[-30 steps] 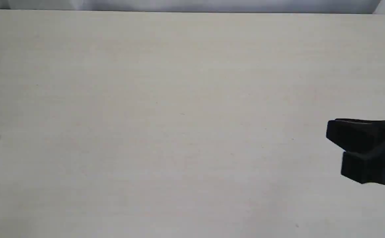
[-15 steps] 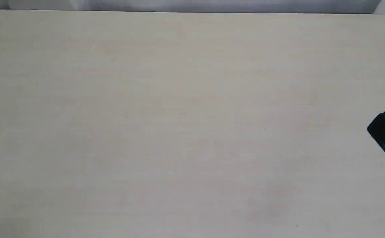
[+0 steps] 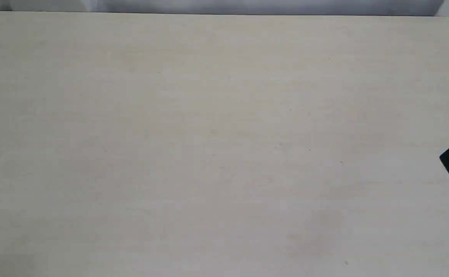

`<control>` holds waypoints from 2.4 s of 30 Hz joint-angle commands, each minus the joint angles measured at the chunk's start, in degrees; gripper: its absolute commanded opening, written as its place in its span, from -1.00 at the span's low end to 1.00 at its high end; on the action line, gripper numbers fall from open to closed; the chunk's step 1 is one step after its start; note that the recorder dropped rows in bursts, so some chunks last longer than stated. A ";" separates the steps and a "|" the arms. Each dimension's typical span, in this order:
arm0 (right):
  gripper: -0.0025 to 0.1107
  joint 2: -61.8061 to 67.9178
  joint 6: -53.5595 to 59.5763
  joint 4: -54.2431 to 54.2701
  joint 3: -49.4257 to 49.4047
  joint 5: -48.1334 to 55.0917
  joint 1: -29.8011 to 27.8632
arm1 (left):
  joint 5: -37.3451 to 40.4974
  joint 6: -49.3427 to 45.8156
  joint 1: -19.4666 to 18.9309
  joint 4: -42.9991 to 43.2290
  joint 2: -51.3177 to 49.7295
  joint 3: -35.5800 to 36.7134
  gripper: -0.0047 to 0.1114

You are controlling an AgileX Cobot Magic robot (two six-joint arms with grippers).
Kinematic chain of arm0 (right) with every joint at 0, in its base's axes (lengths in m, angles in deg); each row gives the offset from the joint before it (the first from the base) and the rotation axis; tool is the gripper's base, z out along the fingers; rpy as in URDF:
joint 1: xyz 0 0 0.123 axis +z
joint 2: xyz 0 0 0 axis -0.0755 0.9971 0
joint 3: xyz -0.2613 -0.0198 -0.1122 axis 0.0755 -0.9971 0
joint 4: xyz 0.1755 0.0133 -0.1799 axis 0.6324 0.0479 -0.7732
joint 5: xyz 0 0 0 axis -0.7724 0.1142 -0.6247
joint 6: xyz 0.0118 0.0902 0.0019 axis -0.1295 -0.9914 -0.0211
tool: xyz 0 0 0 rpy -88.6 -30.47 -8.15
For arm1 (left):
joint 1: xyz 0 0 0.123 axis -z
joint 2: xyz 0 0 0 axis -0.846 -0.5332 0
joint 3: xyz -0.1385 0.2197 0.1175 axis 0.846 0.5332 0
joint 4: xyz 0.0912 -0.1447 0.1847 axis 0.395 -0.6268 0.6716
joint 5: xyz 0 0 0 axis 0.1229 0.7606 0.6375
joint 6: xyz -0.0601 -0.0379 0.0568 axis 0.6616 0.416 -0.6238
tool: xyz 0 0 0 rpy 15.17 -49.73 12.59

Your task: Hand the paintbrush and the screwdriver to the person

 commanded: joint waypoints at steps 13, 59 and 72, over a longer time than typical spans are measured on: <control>-0.88 -0.30 0.41 -1.97 -0.16 5.33 -0.05 | -0.53 0.12 0.47 -0.26 0.14 0.12 -0.92; -0.88 -0.30 0.41 -11.22 -0.16 16.05 -29.24 | -0.73 0.12 0.47 -0.11 0.14 0.12 -0.92; -0.88 -0.30 0.41 -11.08 -0.16 18.26 -30.01 | -0.61 0.12 0.47 -0.23 0.14 0.12 -0.92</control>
